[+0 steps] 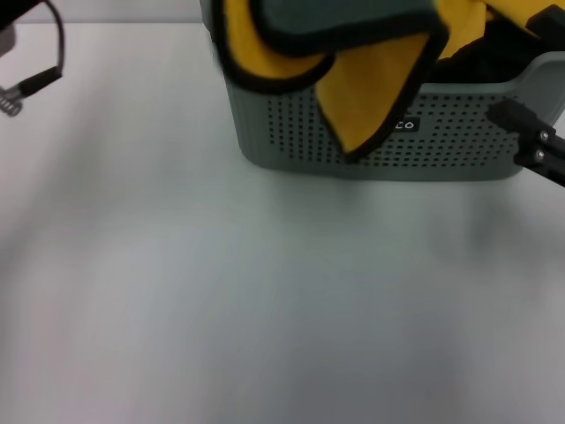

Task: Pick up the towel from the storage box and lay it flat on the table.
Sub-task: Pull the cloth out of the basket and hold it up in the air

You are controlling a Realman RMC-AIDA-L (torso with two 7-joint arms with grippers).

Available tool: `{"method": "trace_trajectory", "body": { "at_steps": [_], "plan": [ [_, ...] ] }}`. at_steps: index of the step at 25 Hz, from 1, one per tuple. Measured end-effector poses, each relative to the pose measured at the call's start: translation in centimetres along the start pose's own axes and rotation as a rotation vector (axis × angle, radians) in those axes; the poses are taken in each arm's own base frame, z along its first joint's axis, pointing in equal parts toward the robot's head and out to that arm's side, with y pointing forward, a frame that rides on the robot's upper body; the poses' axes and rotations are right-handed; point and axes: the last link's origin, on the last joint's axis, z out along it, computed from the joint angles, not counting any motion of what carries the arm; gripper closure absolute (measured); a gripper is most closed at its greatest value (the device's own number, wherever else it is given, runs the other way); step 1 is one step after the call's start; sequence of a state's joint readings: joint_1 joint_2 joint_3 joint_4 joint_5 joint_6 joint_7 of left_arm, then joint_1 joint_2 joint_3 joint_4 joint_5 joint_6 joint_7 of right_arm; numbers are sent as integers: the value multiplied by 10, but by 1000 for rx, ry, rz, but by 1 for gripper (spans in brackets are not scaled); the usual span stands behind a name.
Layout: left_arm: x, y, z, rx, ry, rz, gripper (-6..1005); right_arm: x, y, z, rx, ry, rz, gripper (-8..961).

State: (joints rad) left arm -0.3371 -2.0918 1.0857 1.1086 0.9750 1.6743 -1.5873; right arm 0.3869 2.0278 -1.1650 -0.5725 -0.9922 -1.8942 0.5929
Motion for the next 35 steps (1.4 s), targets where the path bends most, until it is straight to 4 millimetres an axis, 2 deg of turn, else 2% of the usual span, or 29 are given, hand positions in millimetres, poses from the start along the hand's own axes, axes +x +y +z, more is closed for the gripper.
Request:
{"method": "trace_trajectory", "body": {
  "at_steps": [3,10,17,27,31,35],
  "plan": [
    [0,4,-2,-9,11,-8,978,1,0,7,-18,-14,-2,334],
    [-21,-4,-3,13,18,-87,977,8,6,24,-75,-28,21,339],
    [-10,3,-4,-12,110,-80,976,15,9,31,-73,-10,39,344],
    [-1,17,4,-142,180,-82,975,45,4,58,-19,108,52,350],
    [0,15,2,-126,190,-69,975,39,14,60,-67,61,63,353],
    [-1,13,-3,-100,197,-37,975,21,20,48,-87,-42,49,356]
  ]
}}
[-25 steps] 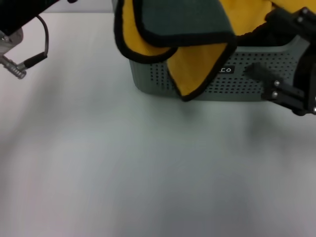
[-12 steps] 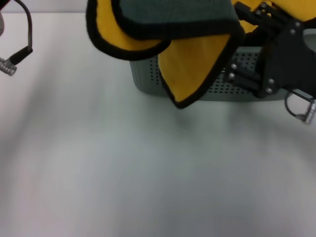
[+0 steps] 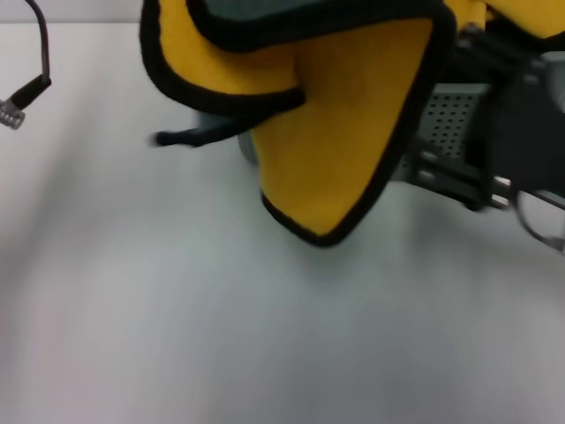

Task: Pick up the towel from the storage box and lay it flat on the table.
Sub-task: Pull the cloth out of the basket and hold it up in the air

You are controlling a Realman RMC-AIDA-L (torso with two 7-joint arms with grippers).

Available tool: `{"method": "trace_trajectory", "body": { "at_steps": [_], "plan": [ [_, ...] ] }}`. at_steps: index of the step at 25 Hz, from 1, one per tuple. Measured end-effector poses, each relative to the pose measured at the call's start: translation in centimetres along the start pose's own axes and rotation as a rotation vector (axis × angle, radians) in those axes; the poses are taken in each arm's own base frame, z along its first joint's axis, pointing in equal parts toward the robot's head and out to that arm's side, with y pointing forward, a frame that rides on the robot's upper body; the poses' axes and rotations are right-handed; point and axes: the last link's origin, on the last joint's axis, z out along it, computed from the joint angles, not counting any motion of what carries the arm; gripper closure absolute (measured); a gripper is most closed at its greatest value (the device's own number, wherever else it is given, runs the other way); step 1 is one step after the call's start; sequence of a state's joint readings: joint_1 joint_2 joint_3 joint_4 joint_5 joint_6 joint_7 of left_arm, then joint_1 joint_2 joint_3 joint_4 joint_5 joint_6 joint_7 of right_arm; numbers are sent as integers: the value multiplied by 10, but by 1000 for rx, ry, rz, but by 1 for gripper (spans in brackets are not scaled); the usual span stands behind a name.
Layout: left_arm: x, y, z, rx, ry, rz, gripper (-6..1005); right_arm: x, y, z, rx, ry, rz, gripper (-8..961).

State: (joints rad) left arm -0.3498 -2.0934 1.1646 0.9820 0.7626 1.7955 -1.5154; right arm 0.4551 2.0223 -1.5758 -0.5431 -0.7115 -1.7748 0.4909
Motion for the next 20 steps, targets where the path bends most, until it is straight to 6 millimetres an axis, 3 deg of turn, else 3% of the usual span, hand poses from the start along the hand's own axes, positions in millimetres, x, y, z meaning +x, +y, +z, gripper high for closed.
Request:
{"method": "trace_trajectory", "body": {
  "at_steps": [3,7,14,20],
  "plan": [
    [-1,0,-1,5,0,12,975,-14,6,-9,-18,-73,-7,358],
    [-5,-4,0,12,1,6,974,-16,9,-11,-9,-88,-15,360],
    [-7,-8,5,4,12,-3,974,11,-6,0,51,48,4,365],
    [-5,-10,9,-5,28,15,973,25,-1,3,27,102,68,369]
  ]
}}
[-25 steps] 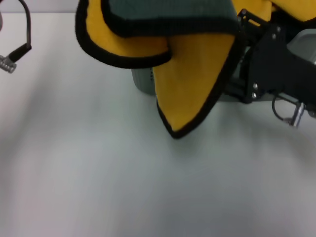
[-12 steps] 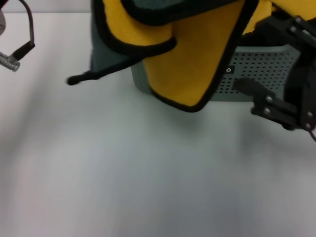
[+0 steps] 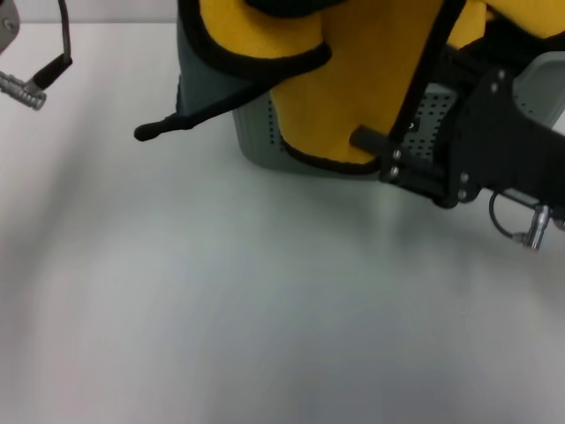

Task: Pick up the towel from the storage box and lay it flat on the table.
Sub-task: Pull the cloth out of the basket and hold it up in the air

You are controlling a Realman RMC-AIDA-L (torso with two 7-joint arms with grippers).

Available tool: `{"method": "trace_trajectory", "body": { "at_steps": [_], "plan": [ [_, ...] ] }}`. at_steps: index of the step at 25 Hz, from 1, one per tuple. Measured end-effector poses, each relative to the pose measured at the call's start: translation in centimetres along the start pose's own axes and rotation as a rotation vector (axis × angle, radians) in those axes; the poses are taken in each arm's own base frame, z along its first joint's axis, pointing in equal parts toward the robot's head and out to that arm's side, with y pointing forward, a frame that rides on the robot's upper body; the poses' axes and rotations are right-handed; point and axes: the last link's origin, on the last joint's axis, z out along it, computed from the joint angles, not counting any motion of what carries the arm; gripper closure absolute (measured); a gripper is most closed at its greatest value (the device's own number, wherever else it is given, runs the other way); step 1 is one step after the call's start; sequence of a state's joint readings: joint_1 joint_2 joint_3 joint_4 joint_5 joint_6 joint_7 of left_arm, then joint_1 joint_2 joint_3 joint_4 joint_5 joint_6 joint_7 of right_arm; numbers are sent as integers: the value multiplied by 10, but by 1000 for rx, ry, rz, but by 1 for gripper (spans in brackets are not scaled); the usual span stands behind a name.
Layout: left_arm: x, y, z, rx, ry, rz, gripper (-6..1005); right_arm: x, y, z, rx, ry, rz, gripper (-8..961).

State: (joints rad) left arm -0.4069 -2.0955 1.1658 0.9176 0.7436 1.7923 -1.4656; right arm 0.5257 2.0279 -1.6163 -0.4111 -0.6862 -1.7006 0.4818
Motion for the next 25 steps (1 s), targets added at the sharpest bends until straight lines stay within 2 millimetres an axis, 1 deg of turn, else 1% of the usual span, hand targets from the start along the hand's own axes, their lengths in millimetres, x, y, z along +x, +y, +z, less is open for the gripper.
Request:
{"method": "trace_trajectory", "body": {
  "at_steps": [8,18,21,25],
  "plan": [
    [1,-2,4,-11,4,11,972,12,5,-4,9,71,33,374],
    [2,-3,4,0,5,18,971,15,12,-7,-3,88,51,381],
    [3,-4,3,4,8,21,971,15,15,-10,1,85,53,416],
    [3,-4,3,4,8,20,971,14,16,-12,6,83,50,487]
  ]
}}
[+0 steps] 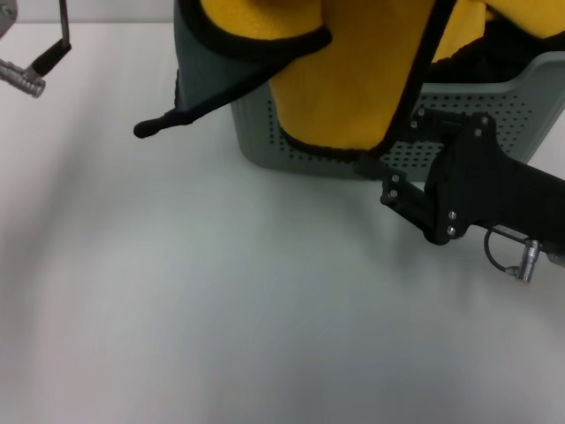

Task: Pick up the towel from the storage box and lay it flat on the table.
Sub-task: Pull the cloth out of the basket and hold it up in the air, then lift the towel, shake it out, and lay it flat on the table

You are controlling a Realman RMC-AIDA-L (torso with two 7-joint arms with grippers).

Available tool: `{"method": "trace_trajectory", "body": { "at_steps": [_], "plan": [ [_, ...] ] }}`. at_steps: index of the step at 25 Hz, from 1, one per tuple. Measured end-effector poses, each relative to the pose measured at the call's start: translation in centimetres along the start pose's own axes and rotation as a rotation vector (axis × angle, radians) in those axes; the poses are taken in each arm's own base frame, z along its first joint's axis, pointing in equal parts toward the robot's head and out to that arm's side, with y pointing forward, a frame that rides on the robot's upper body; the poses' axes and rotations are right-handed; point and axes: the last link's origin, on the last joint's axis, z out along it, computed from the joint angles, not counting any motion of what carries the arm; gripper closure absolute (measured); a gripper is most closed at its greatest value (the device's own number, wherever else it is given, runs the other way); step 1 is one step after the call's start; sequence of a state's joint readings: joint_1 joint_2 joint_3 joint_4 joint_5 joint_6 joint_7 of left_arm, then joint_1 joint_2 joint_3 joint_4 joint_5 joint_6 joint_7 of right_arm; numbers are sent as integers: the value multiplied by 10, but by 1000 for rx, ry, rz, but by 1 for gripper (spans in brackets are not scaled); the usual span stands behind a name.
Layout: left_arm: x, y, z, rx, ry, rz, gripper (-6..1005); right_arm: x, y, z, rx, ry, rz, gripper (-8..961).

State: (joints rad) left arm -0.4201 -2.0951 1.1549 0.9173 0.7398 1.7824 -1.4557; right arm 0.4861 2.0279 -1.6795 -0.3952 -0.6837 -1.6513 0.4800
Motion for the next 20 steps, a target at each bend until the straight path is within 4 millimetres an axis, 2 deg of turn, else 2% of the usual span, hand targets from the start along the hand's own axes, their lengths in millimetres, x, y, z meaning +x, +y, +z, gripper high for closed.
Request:
{"method": "trace_trajectory", "body": {
  "at_steps": [7,12,20],
  "plan": [
    [-1,0,0,0,-1,-4,970,-1,-2,1,4,-8,-6,611],
    [-1,1,-2,8,-2,-5,970,-3,-5,1,21,-17,-15,787],
    [-8,-1,-15,55,-2,-39,969,-6,-12,-3,91,-40,-53,900]
  ]
}}
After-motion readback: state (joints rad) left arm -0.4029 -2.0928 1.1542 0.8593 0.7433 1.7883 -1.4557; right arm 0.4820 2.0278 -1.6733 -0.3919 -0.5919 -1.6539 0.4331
